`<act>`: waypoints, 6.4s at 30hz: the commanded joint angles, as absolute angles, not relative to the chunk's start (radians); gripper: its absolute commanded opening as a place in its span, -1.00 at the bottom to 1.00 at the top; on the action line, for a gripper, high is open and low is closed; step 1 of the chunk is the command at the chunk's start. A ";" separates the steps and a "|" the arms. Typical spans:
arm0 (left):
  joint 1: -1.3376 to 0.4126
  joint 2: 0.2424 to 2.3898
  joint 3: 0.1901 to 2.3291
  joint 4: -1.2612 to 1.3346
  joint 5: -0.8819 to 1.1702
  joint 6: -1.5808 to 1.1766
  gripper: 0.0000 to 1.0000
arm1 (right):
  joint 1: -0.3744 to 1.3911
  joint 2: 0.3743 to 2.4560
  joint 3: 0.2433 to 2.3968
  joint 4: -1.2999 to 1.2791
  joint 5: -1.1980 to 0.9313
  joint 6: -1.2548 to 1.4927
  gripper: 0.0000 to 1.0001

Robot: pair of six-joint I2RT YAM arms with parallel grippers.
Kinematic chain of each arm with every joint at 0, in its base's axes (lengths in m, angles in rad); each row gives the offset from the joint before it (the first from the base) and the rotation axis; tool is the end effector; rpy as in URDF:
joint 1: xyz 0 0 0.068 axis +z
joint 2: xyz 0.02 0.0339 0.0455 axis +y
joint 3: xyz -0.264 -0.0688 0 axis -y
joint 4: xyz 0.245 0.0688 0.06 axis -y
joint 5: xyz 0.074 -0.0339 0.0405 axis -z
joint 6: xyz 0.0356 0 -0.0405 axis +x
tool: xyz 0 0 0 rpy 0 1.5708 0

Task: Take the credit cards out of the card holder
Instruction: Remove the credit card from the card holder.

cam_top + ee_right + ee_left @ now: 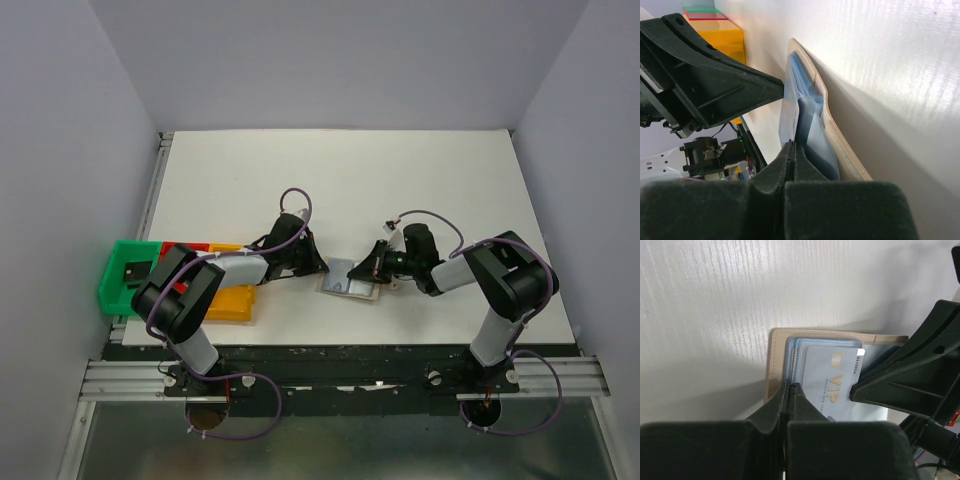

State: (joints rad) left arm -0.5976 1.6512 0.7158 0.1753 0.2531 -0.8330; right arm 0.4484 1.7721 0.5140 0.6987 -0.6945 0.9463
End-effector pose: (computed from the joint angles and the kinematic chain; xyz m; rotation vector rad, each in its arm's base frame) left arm 0.2542 -0.1838 0.1403 -0.1594 2.5210 -0.9521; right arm 0.2525 0.1468 0.1037 0.1227 2.3965 1.4894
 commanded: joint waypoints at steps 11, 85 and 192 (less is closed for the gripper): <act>-0.607 1.687 0.693 0.074 0.189 -0.822 -1.00 | 0.423 1.744 0.474 0.680 -0.684 0.919 -0.99; -0.669 1.664 0.657 0.041 0.074 -0.867 -1.00 | 0.387 1.703 0.517 0.523 -0.626 0.896 -0.99; -0.716 1.736 0.710 0.025 0.069 -0.851 -1.00 | 0.382 1.589 0.627 0.273 -0.749 0.782 -0.96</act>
State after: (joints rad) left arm -0.7025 1.6836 0.7536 0.2024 0.1043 -0.8650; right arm 0.3969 1.6306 0.6247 0.2832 -0.7322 0.8021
